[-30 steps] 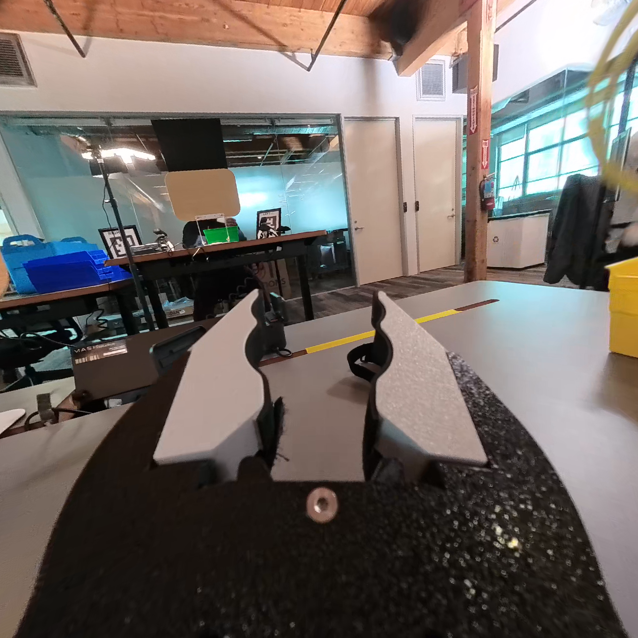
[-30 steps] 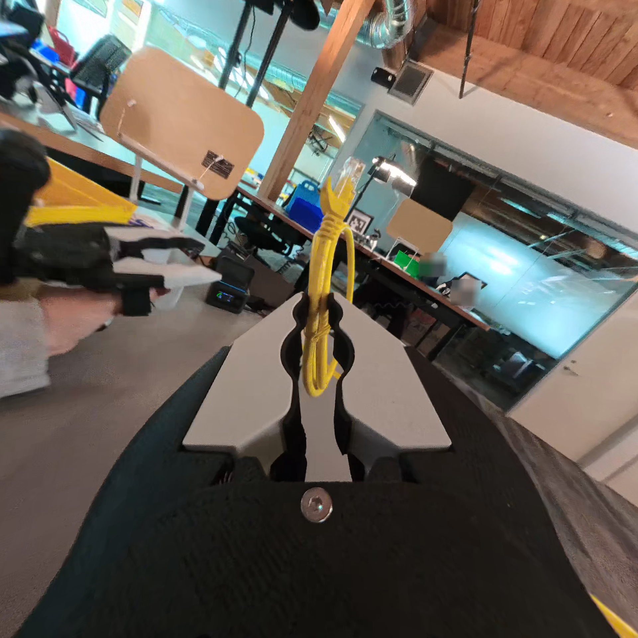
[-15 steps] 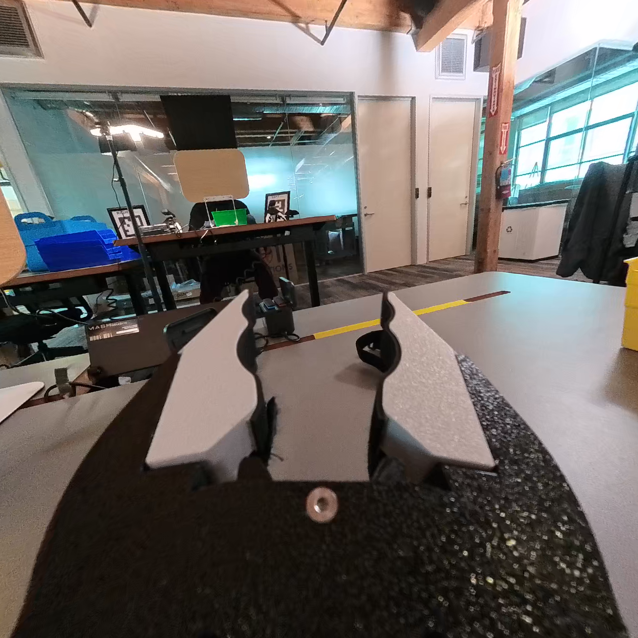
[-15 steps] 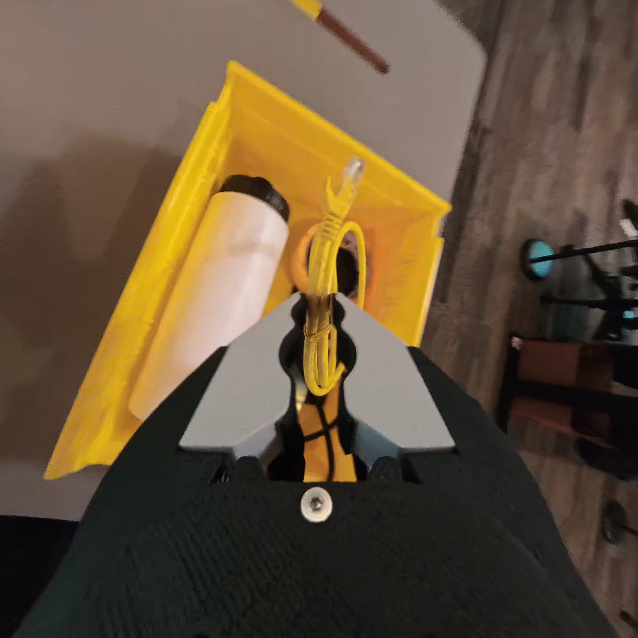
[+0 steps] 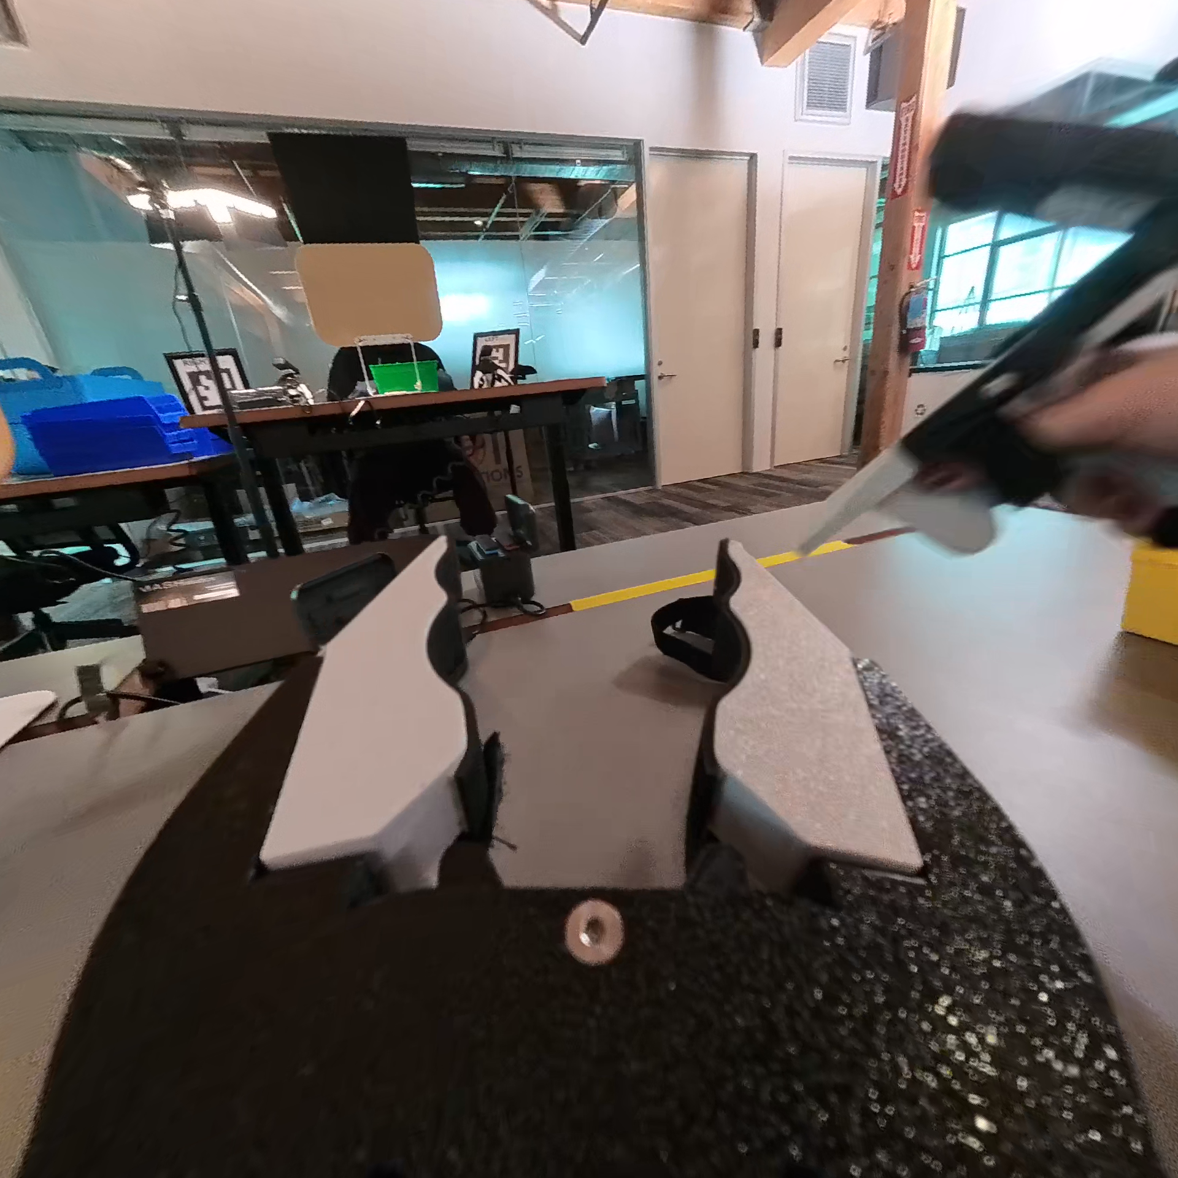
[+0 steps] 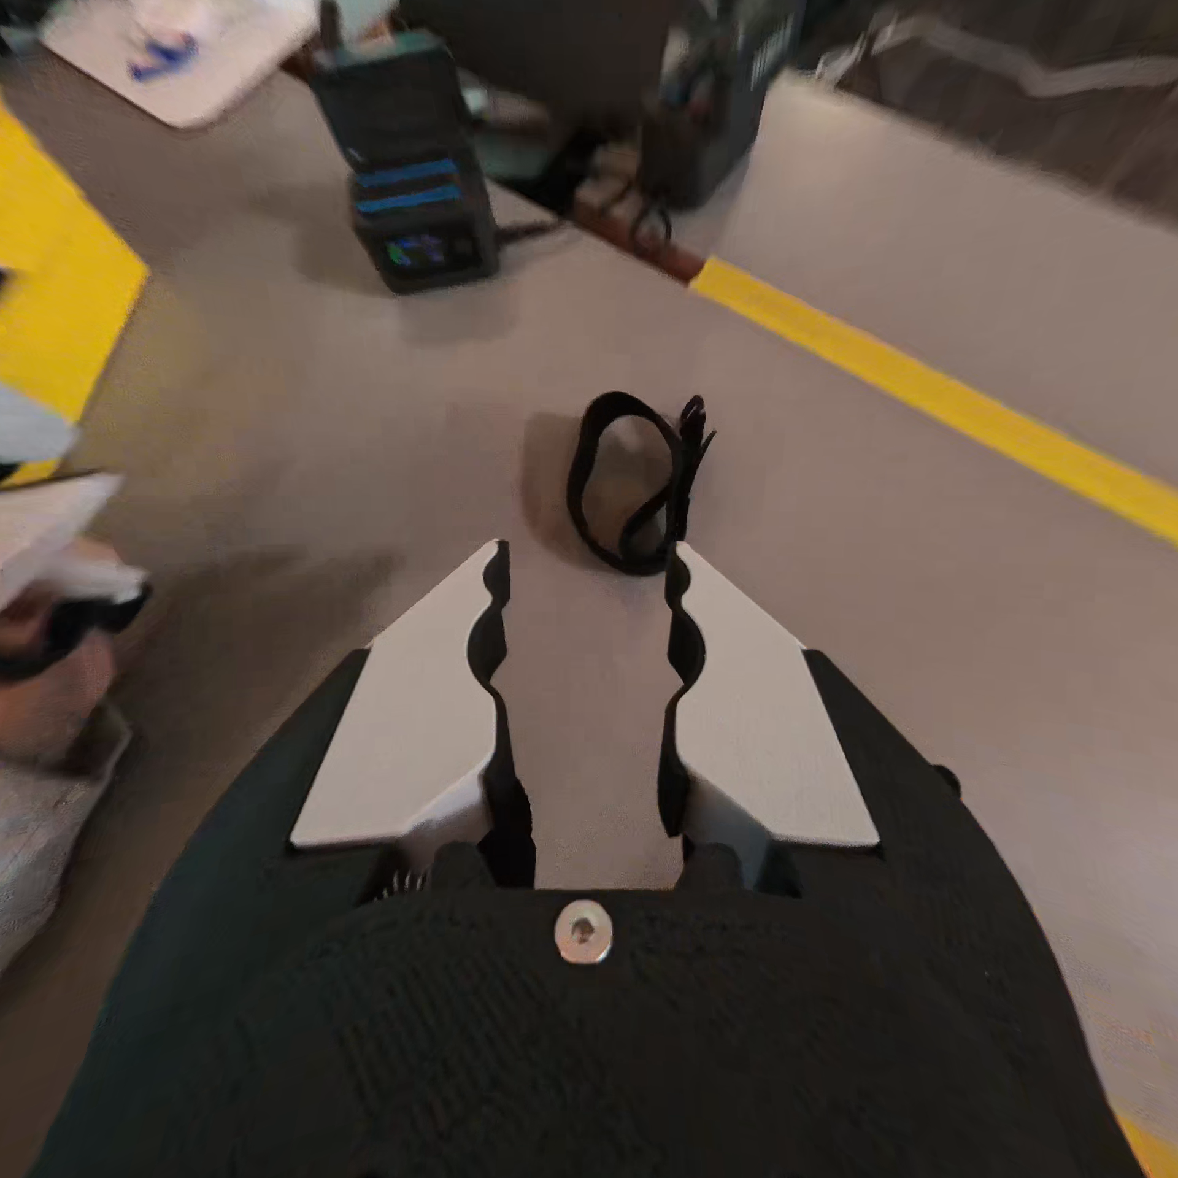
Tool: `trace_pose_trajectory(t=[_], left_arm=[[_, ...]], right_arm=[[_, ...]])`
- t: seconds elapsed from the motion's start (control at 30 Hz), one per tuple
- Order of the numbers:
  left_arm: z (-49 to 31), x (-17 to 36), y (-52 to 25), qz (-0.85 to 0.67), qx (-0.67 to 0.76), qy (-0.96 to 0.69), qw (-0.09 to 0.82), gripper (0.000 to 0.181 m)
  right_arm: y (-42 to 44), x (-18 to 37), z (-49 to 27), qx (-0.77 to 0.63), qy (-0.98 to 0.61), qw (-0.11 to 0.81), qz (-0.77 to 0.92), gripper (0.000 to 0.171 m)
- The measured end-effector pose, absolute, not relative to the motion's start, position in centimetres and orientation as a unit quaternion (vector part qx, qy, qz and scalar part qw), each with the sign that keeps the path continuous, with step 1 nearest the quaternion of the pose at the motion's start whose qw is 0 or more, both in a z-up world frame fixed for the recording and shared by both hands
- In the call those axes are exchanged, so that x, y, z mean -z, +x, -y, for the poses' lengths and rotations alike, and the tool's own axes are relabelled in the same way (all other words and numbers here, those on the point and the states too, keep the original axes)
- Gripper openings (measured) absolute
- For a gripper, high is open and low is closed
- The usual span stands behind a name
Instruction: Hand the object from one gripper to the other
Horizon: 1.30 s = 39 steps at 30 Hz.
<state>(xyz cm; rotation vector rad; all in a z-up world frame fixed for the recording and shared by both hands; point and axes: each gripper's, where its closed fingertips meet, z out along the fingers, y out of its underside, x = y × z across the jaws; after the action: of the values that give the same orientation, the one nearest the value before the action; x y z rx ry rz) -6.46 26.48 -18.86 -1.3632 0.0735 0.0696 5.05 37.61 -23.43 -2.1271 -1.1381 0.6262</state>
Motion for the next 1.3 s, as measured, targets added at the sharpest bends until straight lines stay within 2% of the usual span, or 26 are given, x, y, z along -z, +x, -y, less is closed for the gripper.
trace_pose_trajectory(t=[0.1, 0.17, 0.27, 0.33, 0.4, 0.53, 0.6, 0.7, 0.8, 0.87, 0.93, 1.0, 1.07, 1.1, 1.13, 1.2, 1.3], left_arm=[[-27.0, 19.4, -6.2, -0.034, -0.005, -0.642, 0.766, 0.083], [-27.1, 19.5, -6.1, -0.034, 0.011, -0.644, 0.764, 0.086], [-27.2, 19.5, -6.0, -0.028, 0.041, -0.644, 0.763, 0.092], [-27.4, 19.7, -6.0, -0.024, 0.058, -0.647, 0.760, 0.097], [-27.5, 19.6, -5.6, -0.031, 0.079, -0.646, 0.758, 0.096], [-27.6, 19.9, -3.5, -0.061, 0.160, -0.649, 0.741, 0.083], [-27.2, 19.7, -1.2, -0.090, 0.239, -0.646, 0.719, 0.084], [-26.3, 19.5, 1.3, -0.131, 0.325, -0.645, 0.679, 0.090], [-25.6, 21.2, 4.2, -0.207, 0.337, -0.683, 0.615, 0.095], [-24.8, 22.6, 6.7, -0.282, 0.316, -0.702, 0.573, 0.084], [-24.6, 23.8, 8.5, -0.326, 0.283, -0.714, 0.551, 0.063], [-25.1, 24.4, 9.1, -0.335, 0.254, -0.718, 0.555, 0.015], [-26.2, 23.8, 8.6, -0.300, 0.231, -0.710, 0.593, 0.013], [-26.6, 23.2, 8.1, -0.279, 0.226, -0.703, 0.614, 0.011], [-27.0, 22.2, 7.4, -0.252, 0.213, -0.687, 0.648, 0.000], [-27.1, 20.4, 6.4, -0.227, 0.181, -0.650, 0.702, 0.000], [-26.5, 17.6, 4.5, -0.164, 0.153, -0.599, 0.769, 0.000]], right_arm=[[3.1, 28.9, -40.5, -0.217, -0.845, 0.250, 0.419, 0.051], [2.9, 31.0, -41.7, -0.197, -0.858, 0.232, 0.413, 0.046], [2.7, 31.5, -42.4, -0.201, -0.854, 0.243, 0.414, 0.030], [2.5, 31.4, -42.1, -0.213, -0.841, 0.253, 0.428, 0.010], [2.4, 30.8, -41.1, -0.240, -0.824, 0.267, 0.438, 0.005], [2.3, 27.3, -36.8, -0.326, -0.750, 0.344, 0.462, 0.004], [3.1, 25.4, -34.0, -0.348, -0.686, 0.414, 0.486, 0.004], [5.6, 22.5, -29.8, -0.324, -0.547, 0.564, 0.527, 0.004], [7.9, 21.8, -26.7, -0.232, -0.444, 0.658, 0.562, 0.004], [8.8, 21.2, -26.0, -0.182, -0.394, 0.698, 0.570, 0.004], [9.0, 21.2, -25.8, -0.169, -0.381, 0.699, 0.582, 0.004], [9.0, 21.2, -26.0, -0.142, -0.368, 0.710, 0.584, 0.004], [9.1, 21.1, -26.8, -0.125, -0.379, 0.723, 0.564, 0.006], [9.2, 20.7, -27.2, -0.138, -0.394, 0.733, 0.538, 0.014], [9.2, 20.2, -27.5, -0.174, -0.424, 0.731, 0.506, 0.029], [8.4, 19.9, -27.6, -0.314, -0.509, 0.675, 0.433, 0.045], [7.6, 20.6, -28.1, -0.479, -0.608, 0.552, 0.309, 0.053]])
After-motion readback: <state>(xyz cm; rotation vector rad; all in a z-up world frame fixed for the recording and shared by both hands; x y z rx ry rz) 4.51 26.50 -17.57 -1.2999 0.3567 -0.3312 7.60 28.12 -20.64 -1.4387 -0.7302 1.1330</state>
